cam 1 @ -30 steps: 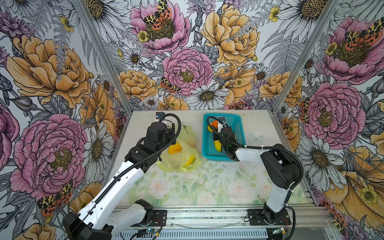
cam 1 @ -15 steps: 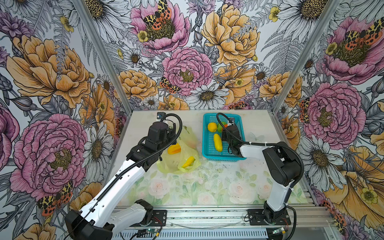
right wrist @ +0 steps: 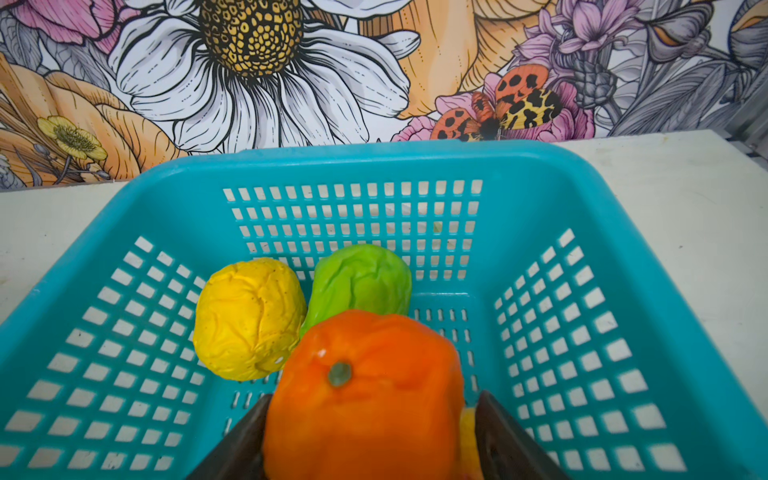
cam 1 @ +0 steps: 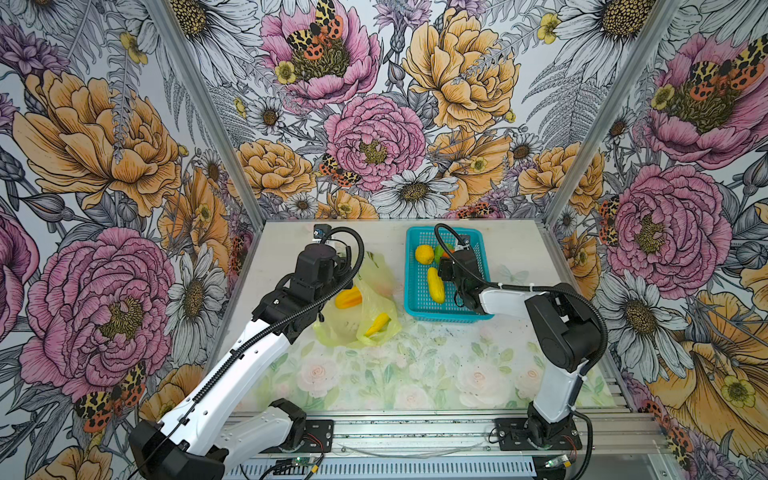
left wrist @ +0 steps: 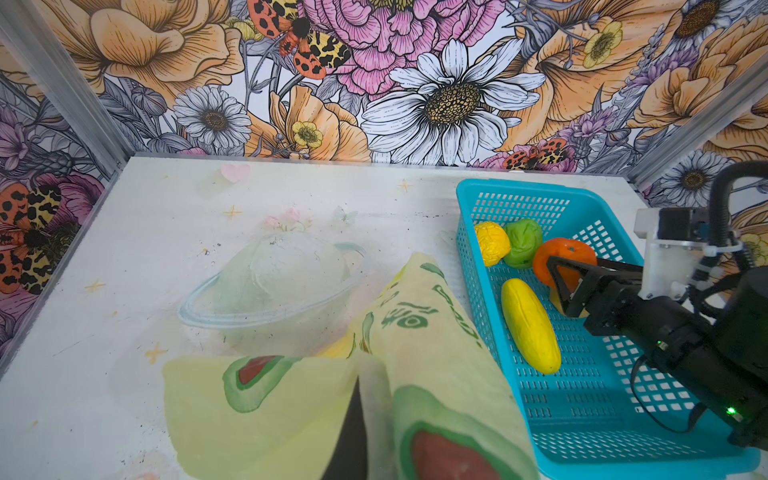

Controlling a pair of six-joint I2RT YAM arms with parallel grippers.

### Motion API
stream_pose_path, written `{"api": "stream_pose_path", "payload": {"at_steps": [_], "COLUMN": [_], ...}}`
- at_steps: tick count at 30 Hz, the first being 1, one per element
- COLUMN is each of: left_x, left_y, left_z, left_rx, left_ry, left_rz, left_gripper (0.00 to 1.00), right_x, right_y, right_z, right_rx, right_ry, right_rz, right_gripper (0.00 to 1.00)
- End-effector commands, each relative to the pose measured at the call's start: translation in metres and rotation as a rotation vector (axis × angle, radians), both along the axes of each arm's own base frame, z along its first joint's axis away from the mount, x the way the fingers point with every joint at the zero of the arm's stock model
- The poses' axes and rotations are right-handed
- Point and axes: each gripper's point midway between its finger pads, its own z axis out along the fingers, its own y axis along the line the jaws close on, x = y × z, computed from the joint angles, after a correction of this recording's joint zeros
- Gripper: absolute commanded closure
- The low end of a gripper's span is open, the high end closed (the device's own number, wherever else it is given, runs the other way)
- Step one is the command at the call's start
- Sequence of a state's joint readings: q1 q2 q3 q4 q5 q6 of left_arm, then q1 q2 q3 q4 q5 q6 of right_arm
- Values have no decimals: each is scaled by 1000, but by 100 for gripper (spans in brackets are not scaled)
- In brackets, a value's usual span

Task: Untie the knot of the plastic bag and take out the fruit
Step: 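Lower the tomato into the basket and open the right gripper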

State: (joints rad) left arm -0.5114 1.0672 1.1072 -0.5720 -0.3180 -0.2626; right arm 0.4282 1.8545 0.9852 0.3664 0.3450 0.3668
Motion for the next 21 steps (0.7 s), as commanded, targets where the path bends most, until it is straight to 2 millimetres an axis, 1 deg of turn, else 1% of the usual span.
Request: {"api": "stream_pose_path", "payload": {"at_steps": [1,4,7,10,13,14,16,18,20,21], "left_x": [-3,-3,-4,-4,-4,-4,-4,-3,-3,-3], "left_y": [-1,-1,-2,-2,-3,-2,-3,-3,-3,-3], "left_z": [10,10,10,10,10,10,9,9,10,9], "left_rx": [-30,-30,-33,-33,-31,-30,-30,-30,-31,-31], "left_ry": [-23,-22,-22,-23,-23,-23,-21,-19,-21,-20], "left_rz": [0,-3,-5,-8,-8,-6,-8,-7,-7,-9], "left_gripper": [100,100,100,100,100,100,100,100,100,100], "right_x": [3,-6,-22,-44,-74,-86,-113,-147,-179,-199], "right_y": [3,7,8,13,21,28,49,75,101,118], "right_z": [21,44,69,99,135,148,173,197,209,213], "right_rx": [29,53,57,55,35,28,17,5,-8,-8], "right_ry": [-49,-99,-150,-219,-303,-338,-412,-495,-551,-570], "right_rz": [12,40,51,78,119,158,269,415,578,671], "right_gripper": [21,19,19,21,23,26,35,43,47,48]}}
